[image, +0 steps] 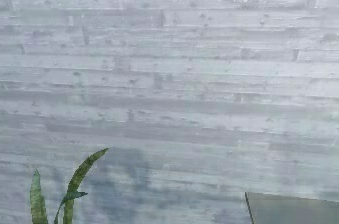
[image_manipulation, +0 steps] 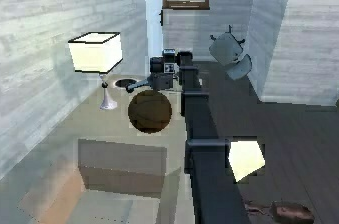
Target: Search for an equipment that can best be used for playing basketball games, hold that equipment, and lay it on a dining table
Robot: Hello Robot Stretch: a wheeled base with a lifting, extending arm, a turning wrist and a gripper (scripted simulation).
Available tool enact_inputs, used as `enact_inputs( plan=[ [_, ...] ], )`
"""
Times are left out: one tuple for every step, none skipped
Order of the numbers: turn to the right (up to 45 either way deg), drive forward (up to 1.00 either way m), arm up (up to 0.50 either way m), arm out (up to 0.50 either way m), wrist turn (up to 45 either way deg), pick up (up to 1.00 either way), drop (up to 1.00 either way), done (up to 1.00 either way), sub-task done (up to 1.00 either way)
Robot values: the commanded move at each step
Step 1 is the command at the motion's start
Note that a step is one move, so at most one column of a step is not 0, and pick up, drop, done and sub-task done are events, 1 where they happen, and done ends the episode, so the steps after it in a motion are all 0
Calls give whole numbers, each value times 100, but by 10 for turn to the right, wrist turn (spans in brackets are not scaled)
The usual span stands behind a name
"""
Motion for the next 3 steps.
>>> enact_inputs(
  plan=[
    [0, 0, 4, 0, 0, 0, 0, 0, 0],
    [0, 0, 0, -8, 0, 0, 0, 0, 0],
    [0, 0, 0, 0, 0, 0, 0, 100, 0]
  ],
)
